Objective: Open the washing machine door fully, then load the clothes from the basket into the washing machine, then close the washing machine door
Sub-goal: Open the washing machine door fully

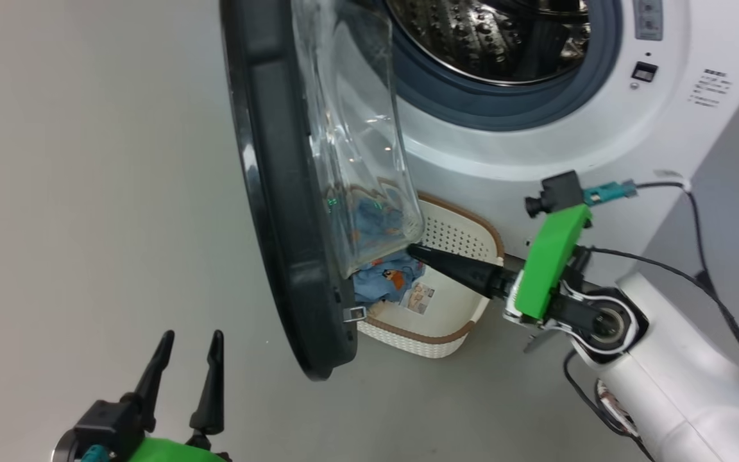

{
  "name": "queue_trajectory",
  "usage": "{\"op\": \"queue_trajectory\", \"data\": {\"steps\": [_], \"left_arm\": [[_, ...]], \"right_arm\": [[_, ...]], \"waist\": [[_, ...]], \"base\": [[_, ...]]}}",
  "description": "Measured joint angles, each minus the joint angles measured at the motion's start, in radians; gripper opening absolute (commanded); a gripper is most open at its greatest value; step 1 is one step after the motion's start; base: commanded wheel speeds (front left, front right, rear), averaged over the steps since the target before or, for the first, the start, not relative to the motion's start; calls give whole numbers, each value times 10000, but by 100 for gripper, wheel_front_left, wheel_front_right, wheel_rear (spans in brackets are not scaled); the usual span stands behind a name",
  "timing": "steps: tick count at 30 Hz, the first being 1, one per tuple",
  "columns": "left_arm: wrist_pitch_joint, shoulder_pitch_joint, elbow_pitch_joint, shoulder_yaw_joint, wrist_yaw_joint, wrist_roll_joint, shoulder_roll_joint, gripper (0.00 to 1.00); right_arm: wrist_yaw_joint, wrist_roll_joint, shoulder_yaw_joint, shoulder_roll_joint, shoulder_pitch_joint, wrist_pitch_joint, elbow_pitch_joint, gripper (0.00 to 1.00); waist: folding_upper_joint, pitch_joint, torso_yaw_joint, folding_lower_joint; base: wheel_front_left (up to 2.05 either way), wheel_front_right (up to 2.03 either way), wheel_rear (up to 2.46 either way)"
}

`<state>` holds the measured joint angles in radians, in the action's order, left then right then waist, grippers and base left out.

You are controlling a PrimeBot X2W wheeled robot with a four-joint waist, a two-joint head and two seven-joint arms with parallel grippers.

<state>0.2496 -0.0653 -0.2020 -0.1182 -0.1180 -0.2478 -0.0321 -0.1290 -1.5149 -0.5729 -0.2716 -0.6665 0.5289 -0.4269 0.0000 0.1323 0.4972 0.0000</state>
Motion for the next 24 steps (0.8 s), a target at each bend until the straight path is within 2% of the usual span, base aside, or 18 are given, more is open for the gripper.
{"op": "queue_trajectory", "data": {"steps": [13, 24], "left_arm": [[0, 58, -2, 497, -23, 153, 0, 100], [0, 410, -25, 635, -94, 270, -4, 100]], "right_arm": [[0, 460, -169, -1162, 1271, -1969, -46, 100], [0, 1689, -848, -2025, 2209, -5058, -522, 100]], "waist": [[0, -217, -580, 0], [0, -454, -890, 0]], "base": [[0, 0, 0], [0, 0, 0]]}}
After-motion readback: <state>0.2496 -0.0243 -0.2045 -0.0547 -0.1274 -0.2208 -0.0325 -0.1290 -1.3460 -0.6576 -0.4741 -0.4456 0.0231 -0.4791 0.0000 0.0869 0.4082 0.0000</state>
